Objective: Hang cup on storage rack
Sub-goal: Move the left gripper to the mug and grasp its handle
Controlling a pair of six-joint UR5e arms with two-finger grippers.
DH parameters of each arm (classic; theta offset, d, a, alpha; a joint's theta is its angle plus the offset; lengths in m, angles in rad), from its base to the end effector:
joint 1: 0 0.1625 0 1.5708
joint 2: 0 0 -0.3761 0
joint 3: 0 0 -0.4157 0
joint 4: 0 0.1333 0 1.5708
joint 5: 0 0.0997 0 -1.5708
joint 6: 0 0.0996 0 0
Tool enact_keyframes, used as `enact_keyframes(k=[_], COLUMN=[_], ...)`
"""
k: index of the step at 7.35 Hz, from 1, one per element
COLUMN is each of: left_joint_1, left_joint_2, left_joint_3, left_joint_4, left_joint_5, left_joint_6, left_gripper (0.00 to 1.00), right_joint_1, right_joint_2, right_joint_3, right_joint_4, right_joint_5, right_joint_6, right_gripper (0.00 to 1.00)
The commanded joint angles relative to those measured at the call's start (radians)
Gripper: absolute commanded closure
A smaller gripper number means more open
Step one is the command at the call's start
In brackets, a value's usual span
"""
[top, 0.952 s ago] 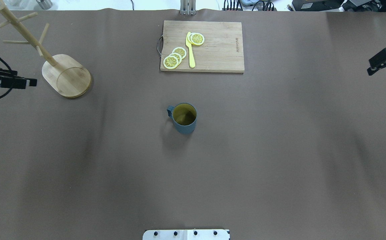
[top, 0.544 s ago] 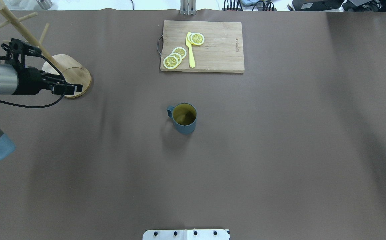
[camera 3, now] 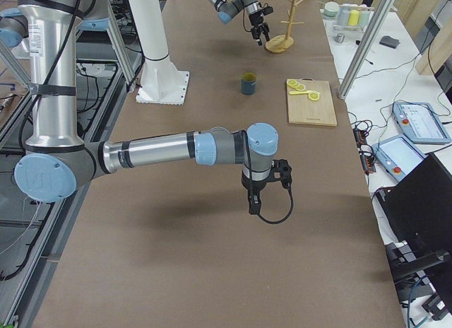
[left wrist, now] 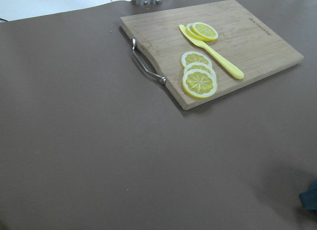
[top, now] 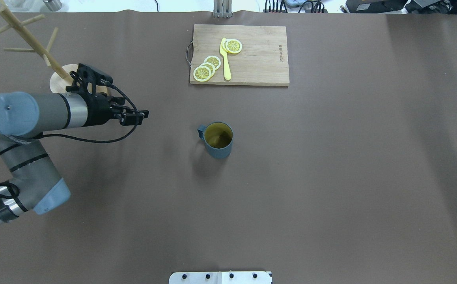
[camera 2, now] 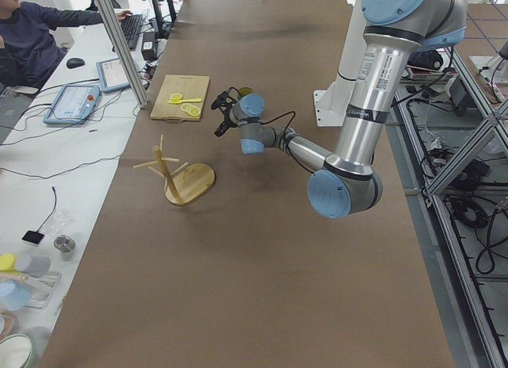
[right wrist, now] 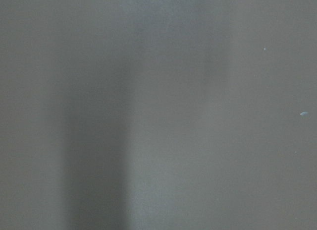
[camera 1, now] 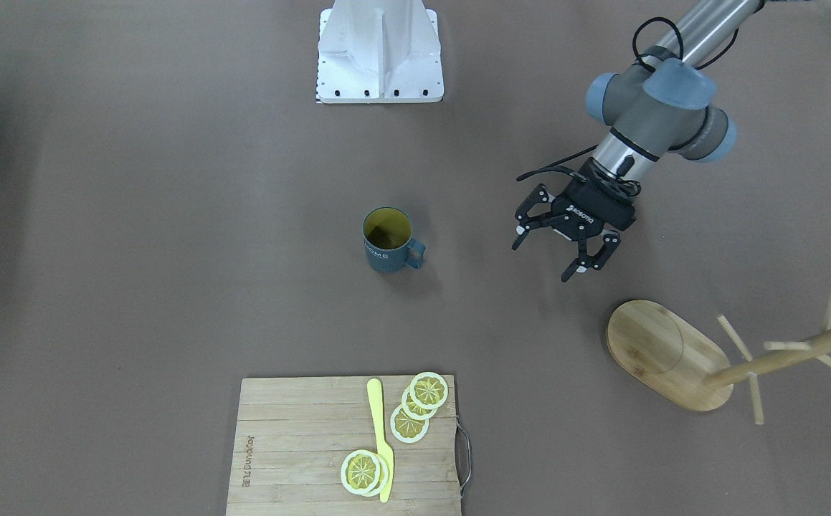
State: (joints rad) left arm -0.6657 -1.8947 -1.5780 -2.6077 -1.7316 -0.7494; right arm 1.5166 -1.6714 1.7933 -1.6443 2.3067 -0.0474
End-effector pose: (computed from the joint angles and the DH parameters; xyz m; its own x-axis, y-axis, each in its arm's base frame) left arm 0.4224 -0.4809 0.3060 0.4639 0.5545 -0.6908 0.2153 0.6859 0.6951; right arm 0.0405 -0.4809 0.5551 0.7350 -0.1198 0.6674 0.0890 0.9928 0.0801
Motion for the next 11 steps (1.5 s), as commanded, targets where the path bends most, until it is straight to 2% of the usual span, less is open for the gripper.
enact_keyframes(k=[1,2,3,7,11], left_joint_1=[0.070,0.101,0.116,0.149,0.204], left_joint_2=[-0.078,-0.095,-0.105,-0.135,-0.164], left_joint_3=[0.070,0.079,0.079,0.118,0.167], left_joint_4=[-0.002,-0.003,-0.002,0.000,-0.008], left_joint_5=[0.079,0.114,0.125,0.135,0.207], left_joint_6=[0.008,0.009,0.009,0.010,0.010], left_gripper=[0.07,0.07,0.07,0.07,0.08], right_joint_1=[0.016,0.020,0.028,0.030,0.030], right_joint_2=[-0.054,-0.104,-0.126,-0.123,-0.117], right_joint_3=[-0.018,-0.020,-0.019,-0.020,-0.019], right_joint_4=[0.049,0.114,0.133,0.135,0.138], right_joint_5=[0.000,0.000,0.000,-0.001,0.000], right_joint_6=[-0.005,0.001,0.006,0.012,0.055], right_gripper=[0.00,0.00,0.00,0.00,0.00])
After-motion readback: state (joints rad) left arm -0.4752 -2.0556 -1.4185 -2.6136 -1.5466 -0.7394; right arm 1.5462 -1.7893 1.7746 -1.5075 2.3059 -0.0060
